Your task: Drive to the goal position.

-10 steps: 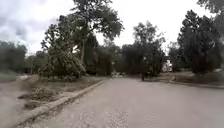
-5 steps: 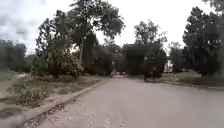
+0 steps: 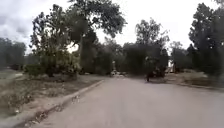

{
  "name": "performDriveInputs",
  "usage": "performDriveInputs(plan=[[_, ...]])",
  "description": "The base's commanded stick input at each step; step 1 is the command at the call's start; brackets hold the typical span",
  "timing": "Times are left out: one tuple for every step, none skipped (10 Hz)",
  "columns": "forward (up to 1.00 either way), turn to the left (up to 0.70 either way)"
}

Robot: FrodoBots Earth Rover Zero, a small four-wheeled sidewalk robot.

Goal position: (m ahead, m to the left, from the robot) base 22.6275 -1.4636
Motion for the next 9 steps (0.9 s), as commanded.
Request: performDriveInputs(plan=[[1.00, -0.05], [1.00, -0.06], [1.00, 0.01], [1.00, 0.01], [1.00, 0.01], [1.00, 0.01], [1.00, 0.01], [1.00, 0.01], [1.00, 0.01]])
